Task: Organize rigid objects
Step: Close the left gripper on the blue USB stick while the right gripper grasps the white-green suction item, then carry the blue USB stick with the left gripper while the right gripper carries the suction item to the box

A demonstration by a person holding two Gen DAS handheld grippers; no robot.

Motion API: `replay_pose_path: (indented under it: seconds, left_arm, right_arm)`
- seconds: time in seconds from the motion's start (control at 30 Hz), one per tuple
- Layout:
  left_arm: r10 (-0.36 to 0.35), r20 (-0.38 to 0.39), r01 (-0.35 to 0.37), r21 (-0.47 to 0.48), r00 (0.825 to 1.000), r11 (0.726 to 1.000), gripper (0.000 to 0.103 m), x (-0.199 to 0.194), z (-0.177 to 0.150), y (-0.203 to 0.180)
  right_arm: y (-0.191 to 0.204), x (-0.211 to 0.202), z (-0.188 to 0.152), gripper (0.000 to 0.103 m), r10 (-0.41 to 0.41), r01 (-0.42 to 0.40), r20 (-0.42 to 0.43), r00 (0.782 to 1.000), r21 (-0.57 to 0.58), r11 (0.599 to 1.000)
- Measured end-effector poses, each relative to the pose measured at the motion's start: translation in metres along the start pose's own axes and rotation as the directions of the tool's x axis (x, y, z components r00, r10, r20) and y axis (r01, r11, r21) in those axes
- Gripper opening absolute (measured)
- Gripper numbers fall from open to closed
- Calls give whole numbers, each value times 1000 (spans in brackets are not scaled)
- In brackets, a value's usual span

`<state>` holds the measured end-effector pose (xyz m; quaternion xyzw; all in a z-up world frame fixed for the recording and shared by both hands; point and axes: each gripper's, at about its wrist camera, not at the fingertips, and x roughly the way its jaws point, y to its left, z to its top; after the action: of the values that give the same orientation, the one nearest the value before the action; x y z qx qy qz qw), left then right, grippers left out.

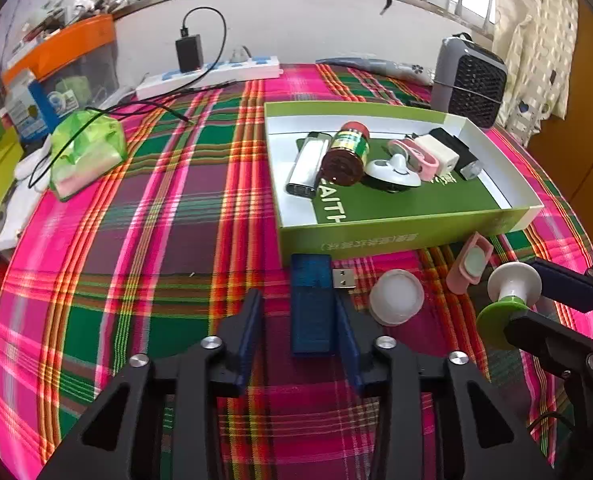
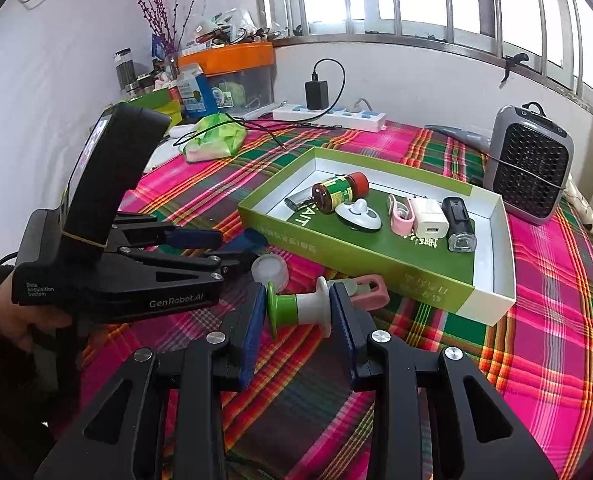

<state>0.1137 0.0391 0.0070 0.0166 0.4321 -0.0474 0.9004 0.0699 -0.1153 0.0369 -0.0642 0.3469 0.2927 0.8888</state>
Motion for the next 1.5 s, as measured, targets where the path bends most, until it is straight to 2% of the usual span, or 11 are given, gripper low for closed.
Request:
replay_pose_path:
  seconds: [0.13,0.6,1.5]
  left_arm:
    - [-8,4,8,-18,1000,1000,21,-1,-1,4]
    - [-21,10,21,-33,1000,999,21,-5,-6,5]
    - [-49,61,50,-22,997,998,21,-37,-24,0]
  right_arm:
    - [0,0,0,34,-2,2,-1,1000,-1,1000]
    - [0,1,0,34,-2,2,-1,1000,-4,1000]
    - [4,-10,-7,34,-20,20,7,1000,8,1000]
